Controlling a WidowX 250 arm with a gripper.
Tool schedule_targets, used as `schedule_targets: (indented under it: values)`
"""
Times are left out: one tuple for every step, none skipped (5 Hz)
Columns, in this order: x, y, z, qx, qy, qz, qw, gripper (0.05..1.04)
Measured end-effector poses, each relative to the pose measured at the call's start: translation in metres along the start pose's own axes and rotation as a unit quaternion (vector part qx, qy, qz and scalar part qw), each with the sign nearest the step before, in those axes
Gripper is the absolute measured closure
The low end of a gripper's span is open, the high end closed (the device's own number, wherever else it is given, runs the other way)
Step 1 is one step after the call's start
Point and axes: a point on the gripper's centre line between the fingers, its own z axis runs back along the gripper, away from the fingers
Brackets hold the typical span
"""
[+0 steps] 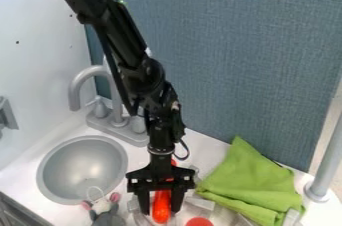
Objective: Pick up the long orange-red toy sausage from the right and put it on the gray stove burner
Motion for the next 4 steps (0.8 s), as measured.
schedule_targets:
  values:
    - [-0.004, 0.002, 0.012, -0.011, -0.017, 0.011, 0.9997, 0.075]
    - [-0.018, 0.000, 0.045, -0.015, -0.038, 0.004, 0.9992, 0.081]
    - [-0.055, -0.019, 0.085, 0.011, -0.046, -0.055, 0.9974, 0.082]
    - [-0.097, -0.045, 0.105, 0.053, -0.060, -0.166, 0.9829, 0.082]
